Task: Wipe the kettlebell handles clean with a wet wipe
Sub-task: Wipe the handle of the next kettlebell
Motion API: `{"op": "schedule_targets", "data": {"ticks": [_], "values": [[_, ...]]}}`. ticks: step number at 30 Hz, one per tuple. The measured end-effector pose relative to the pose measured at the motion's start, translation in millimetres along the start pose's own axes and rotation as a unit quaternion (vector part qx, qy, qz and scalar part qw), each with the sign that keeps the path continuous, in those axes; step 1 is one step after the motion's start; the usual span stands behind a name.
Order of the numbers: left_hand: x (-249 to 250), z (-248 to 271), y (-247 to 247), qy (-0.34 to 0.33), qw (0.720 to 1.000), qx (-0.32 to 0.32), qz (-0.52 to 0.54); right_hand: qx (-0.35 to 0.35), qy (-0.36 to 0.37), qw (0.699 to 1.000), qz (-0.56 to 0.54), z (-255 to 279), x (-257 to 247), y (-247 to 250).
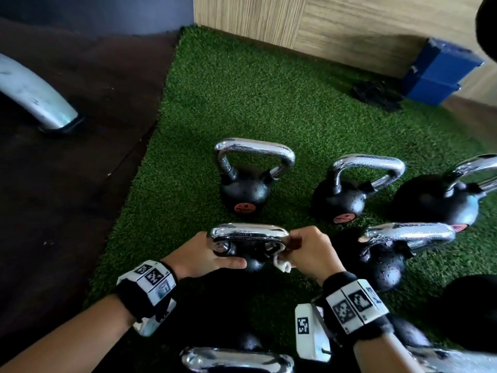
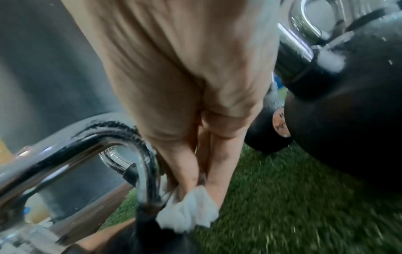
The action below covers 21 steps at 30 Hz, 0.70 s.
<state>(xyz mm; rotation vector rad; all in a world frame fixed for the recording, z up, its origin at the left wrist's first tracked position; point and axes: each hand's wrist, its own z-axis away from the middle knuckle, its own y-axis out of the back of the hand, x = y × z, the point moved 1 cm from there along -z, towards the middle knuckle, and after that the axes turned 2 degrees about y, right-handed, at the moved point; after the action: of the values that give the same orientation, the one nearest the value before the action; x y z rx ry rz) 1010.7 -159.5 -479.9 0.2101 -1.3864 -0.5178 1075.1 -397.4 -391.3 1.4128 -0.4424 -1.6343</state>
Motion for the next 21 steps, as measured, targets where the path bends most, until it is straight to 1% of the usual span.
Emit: {"op": "schedule_targets", "data": {"ticks": [2, 3, 4, 5, 6, 7, 8, 9, 10, 11, 12, 13, 15, 16, 19, 21], "values": [[3, 2, 16, 0.04, 0.994, -0.074, -0.064, 0.008, -0.005, 1.0, -0.012, -5, 0, 11], [5, 2, 27, 0.04, 0.987, -0.106, -0.115, 0.021, -0.008, 1.0, -0.018, -7, -3, 20], [10, 4, 38, 0.035, 0.979, -0.119, -0.16, 0.037, -0.003, 0.999, -0.019, -8, -7, 30], [14, 6, 50, 0.028, 0.976, -0.109, -0.185, 0.054, 0.01, 0.998, -0.025, -8, -11, 41], [21, 8, 63, 0.035, 0.978, -0.07, -0.191, 0.069, 0.029, 0.996, -0.039, -8, -17, 53], [30, 10, 73, 0.041, 0.983, -0.013, -0.179, 0.078, 0.054, 0.994, -0.06, -7, -24, 63], [41, 13, 81, 0.037, 0.988, 0.047, -0.139, 0.08, 0.083, 0.99, -0.082, -4, -32, 71], [53, 15, 86, 0.026, 0.993, 0.096, -0.068, 0.075, 0.113, 0.985, -0.106, -1, -41, 77], [66, 17, 87, 0.019, 0.992, 0.118, 0.025, 0.062, 0.142, 0.98, -0.129, 3, -51, 80], [81, 20, 86, 0.022, 0.986, 0.112, 0.122, 0.044, 0.172, 0.973, -0.149, 7, -59, 82], [96, 22, 83, 0.028, 0.975, 0.089, 0.201, 0.025, 0.2, 0.965, -0.167, 11, -68, 81], [109, 24, 79, 0.033, 0.963, 0.064, 0.258, 0.011, 0.225, 0.958, -0.179, 14, -75, 78], [130, 27, 70, 0.042, 0.948, 0.034, 0.315, 0.002, 0.261, 0.949, -0.179, 17, -84, 72], [137, 27, 66, 0.041, 0.943, 0.026, 0.33, 0.01, 0.275, 0.946, -0.174, 17, -87, 70], [144, 29, 59, 0.04, 0.927, 0.017, 0.373, 0.046, 0.304, 0.935, -0.175, 17, -91, 63], [143, 32, 58, 0.034, 0.917, 0.017, 0.396, 0.06, 0.306, 0.934, -0.174, 19, -92, 59]]}}
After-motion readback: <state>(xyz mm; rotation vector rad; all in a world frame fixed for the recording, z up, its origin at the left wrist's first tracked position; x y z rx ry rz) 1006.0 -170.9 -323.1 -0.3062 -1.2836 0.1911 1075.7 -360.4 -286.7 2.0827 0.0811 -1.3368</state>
